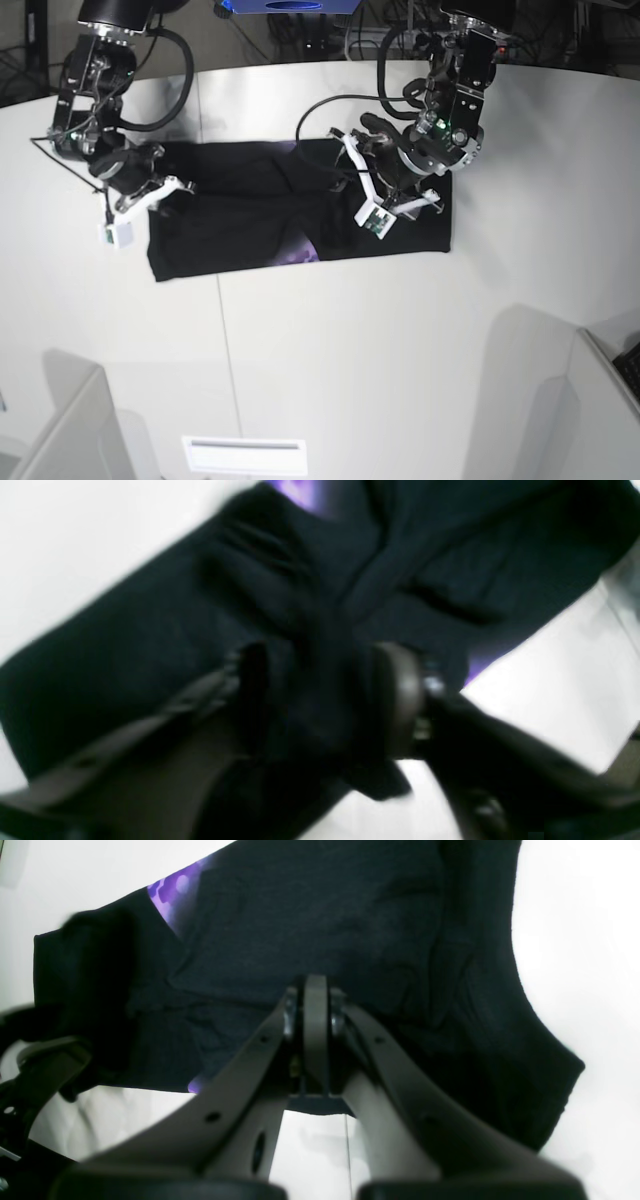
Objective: Fold the T-shirt properly
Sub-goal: 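Grasp the strip end with the left gripper and fold it toward the right gripper, then release the left gripper and move both grippers to the strip ends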
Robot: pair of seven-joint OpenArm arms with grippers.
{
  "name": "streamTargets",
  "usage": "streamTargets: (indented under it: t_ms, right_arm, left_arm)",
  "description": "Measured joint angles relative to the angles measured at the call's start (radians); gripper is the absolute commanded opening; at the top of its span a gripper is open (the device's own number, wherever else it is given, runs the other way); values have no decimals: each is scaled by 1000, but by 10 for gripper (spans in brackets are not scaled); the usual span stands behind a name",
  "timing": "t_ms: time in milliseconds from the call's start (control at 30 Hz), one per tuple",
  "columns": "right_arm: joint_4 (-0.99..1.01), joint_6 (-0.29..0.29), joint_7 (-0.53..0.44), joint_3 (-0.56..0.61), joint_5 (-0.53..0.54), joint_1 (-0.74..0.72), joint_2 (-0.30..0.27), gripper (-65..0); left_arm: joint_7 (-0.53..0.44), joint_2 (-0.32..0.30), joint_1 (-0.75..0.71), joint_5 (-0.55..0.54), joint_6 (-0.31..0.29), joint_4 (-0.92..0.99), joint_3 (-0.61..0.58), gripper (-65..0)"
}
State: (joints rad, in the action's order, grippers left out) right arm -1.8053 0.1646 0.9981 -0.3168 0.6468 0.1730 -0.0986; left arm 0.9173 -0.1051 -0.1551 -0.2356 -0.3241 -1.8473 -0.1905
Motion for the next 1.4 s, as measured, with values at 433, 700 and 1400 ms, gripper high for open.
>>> streamTargets:
  t_ms: [433, 700, 1400]
  right_arm:
    - [0, 0, 0, -11, 1, -3, 0, -650]
    - [7, 0, 58, -101, -1, -30, -17, -312]
    - [505, 121, 106, -196, 2, -280, -85, -210]
  left_arm:
    - [6, 37, 51, -7, -12, -10, -63, -245]
    - [13, 25, -76, -2, -13, -77, 370, -650]
    - [-45, -36, -144, -2, -269, 71, 793, -650]
